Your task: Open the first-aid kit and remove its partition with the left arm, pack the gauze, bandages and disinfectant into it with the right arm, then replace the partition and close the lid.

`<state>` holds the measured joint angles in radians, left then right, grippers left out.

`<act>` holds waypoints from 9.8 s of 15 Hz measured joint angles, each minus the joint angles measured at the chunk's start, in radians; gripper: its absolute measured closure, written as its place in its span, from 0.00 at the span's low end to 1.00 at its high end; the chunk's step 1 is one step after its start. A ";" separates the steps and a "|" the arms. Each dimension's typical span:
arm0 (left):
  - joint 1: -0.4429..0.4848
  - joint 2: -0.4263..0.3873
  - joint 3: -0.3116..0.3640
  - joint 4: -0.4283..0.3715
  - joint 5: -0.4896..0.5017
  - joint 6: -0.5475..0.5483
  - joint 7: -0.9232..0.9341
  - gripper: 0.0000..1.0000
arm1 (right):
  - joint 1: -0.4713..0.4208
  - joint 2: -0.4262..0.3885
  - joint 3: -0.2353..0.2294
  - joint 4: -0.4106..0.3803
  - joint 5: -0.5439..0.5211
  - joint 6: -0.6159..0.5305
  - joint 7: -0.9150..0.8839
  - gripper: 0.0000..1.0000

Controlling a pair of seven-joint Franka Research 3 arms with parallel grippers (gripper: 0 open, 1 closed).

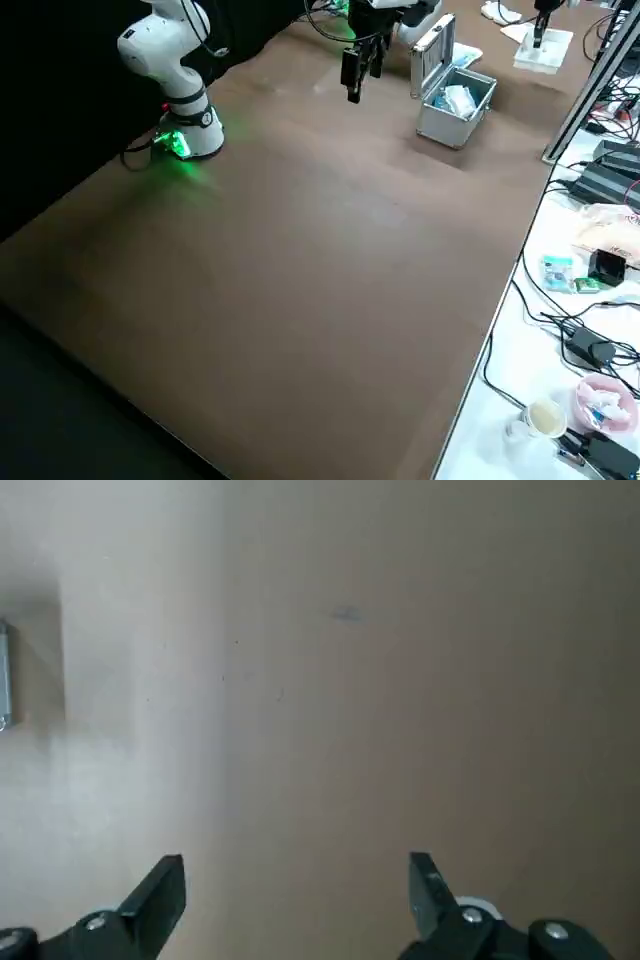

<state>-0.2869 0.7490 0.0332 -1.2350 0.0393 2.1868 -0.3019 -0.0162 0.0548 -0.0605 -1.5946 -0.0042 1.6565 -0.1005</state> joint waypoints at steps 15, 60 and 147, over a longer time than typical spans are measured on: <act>-0.196 -0.067 -0.108 -0.014 0.000 -0.051 -0.245 0.97 | -0.024 0.000 -0.001 0.000 0.051 0.031 -0.002 0.01; -0.344 0.060 -0.102 0.028 0.000 -0.005 -0.363 0.97 | -0.045 -0.002 0.000 -0.015 0.065 0.022 -0.011 0.01; -0.442 0.096 -0.020 0.050 0.035 -0.018 -0.285 0.97 | -0.042 -0.021 0.006 0.012 0.020 -0.089 0.029 0.01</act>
<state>-0.7292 0.8451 0.0136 -1.1848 0.0742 2.1692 -0.5864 -0.0586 0.0342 -0.0548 -1.5831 0.0156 1.5670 -0.0718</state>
